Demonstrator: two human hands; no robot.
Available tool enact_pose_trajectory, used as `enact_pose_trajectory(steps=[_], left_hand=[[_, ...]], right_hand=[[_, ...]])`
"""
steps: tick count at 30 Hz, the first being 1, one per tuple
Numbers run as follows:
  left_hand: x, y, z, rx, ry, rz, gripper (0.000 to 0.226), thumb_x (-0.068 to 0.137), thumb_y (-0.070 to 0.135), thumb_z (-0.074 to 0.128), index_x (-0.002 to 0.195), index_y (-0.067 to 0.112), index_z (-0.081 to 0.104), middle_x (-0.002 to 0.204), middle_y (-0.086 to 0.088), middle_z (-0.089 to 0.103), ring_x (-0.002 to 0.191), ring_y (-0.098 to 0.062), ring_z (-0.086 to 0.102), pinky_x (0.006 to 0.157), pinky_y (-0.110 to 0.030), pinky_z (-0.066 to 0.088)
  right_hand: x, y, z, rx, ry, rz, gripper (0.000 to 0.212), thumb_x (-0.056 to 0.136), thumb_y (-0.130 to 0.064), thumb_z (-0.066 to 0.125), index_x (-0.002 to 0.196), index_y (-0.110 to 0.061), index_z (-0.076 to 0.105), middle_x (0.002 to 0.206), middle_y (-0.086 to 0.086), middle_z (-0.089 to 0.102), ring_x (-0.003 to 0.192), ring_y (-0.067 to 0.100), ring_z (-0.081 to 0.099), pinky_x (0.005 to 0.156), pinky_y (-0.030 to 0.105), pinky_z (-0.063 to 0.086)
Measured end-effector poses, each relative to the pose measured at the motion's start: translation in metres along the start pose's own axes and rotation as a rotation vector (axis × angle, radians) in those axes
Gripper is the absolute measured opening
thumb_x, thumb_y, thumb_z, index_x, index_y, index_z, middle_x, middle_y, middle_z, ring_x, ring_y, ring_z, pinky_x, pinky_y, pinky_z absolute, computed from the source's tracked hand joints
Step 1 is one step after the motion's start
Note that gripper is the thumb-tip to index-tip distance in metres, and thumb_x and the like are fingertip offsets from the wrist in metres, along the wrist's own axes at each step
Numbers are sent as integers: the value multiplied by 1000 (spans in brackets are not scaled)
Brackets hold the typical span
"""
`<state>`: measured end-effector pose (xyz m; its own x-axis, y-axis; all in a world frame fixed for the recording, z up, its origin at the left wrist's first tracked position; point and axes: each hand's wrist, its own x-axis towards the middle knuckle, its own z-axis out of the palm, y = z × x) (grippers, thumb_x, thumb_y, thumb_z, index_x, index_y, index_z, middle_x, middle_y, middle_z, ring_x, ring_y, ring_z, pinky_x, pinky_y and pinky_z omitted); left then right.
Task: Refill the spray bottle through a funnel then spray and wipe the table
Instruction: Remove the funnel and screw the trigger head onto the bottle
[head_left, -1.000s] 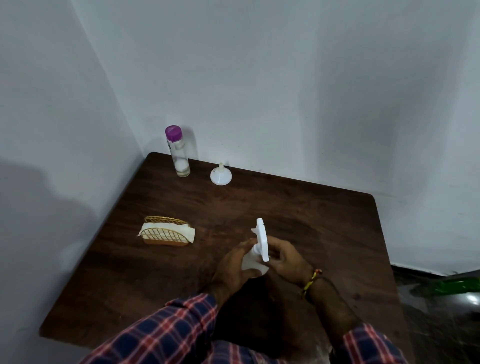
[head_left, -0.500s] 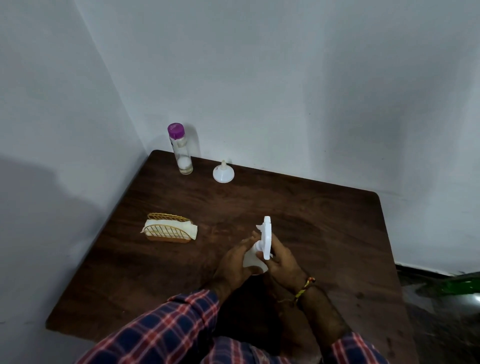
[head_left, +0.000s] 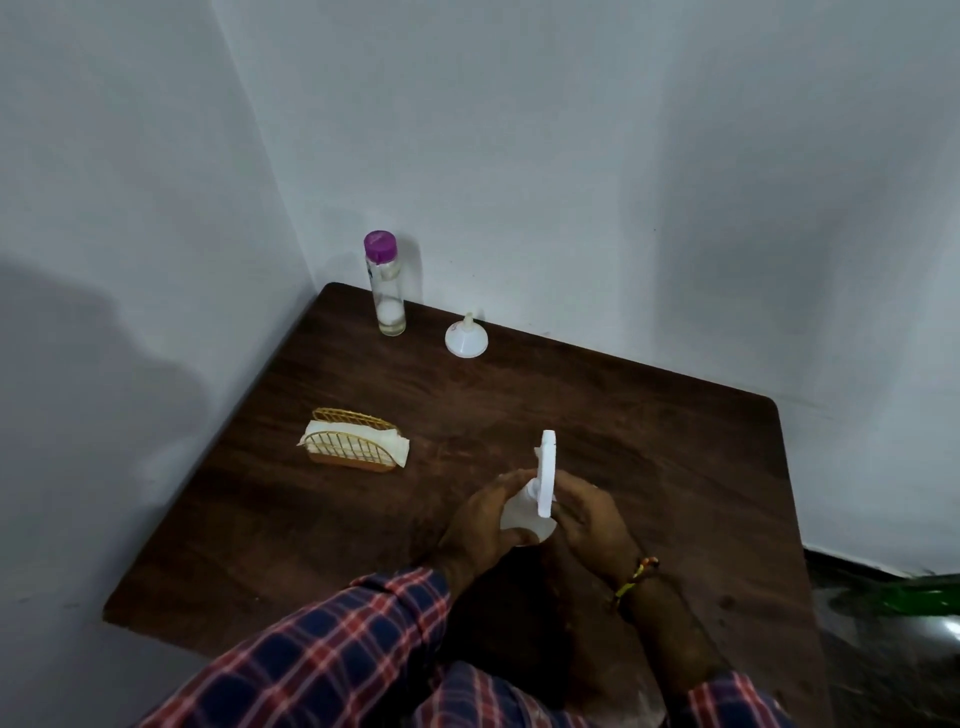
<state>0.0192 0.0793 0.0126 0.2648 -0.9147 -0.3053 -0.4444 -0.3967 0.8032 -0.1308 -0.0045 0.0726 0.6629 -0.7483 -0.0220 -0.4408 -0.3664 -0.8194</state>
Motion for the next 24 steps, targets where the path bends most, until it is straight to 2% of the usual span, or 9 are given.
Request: enact_pose_trajectory(steps=[3,6,10,12,15,17,20,22,24], left_hand=[[2,-1,1,-12,6,24,82,76,43,80,147,27,42,151,8,45,138,-11,41,115,-31,35],[3,-3,0,-53,22,43,80,73,45,80,144,29,48,147,10,49,136,-8,44,114,-35,37],[0,-1,-1,-76,35,48,71,81,46,75,143,26,48,147,6,50,135,-10,45,115,-33,37],[-2,-2,0,-87,32,53,71,80,47,75,143,26,48,146,6,50,135,-10,46,115,-32,36],[-2,-2,-1,-79,28,45,78,75,45,79,144,26,48,145,8,51,134,-8,46,114,-33,38],[-2,-1,-2,-76,15,35,74,75,45,78,142,29,49,142,11,54,130,-7,49,111,-34,42],[-4,4,-3,-69,10,34,68,77,47,76,139,34,50,138,14,56,126,-6,52,108,-35,46],[-3,2,-3,-78,14,37,75,72,58,74,139,34,50,137,16,56,126,-4,52,108,-34,45],[-2,0,-3,-72,9,35,77,70,63,73,138,35,51,136,16,57,126,-3,53,107,-35,45]], right_hand=[[-8,-7,12,58,156,49,17,82,-41,65,98,-45,65,96,-16,73,90,8,69,80,41,56],[-13,-12,27,91,299,151,20,77,-40,78,86,-31,62,83,-12,71,78,6,68,70,40,56],[-18,-18,35,165,275,145,28,84,-30,76,108,-34,62,101,-18,70,95,2,67,82,29,56],[-24,-19,36,220,267,108,28,92,-24,68,118,-33,64,109,-16,71,104,3,66,87,30,55],[-23,-17,37,217,298,148,19,92,-19,67,107,-30,68,101,-11,72,97,8,68,83,38,57],[-20,-20,36,223,311,183,14,89,-25,72,99,-30,64,95,-12,71,91,6,68,77,32,57],[-24,-24,38,285,295,166,23,91,-25,70,111,-31,62,106,-16,70,101,2,66,83,22,53],[-27,-23,39,322,279,158,25,93,-20,67,117,-29,65,110,-13,71,107,7,66,89,30,54],[-24,-19,38,295,311,179,18,90,-21,70,105,-29,67,101,-12,72,98,7,67,84,35,56]])
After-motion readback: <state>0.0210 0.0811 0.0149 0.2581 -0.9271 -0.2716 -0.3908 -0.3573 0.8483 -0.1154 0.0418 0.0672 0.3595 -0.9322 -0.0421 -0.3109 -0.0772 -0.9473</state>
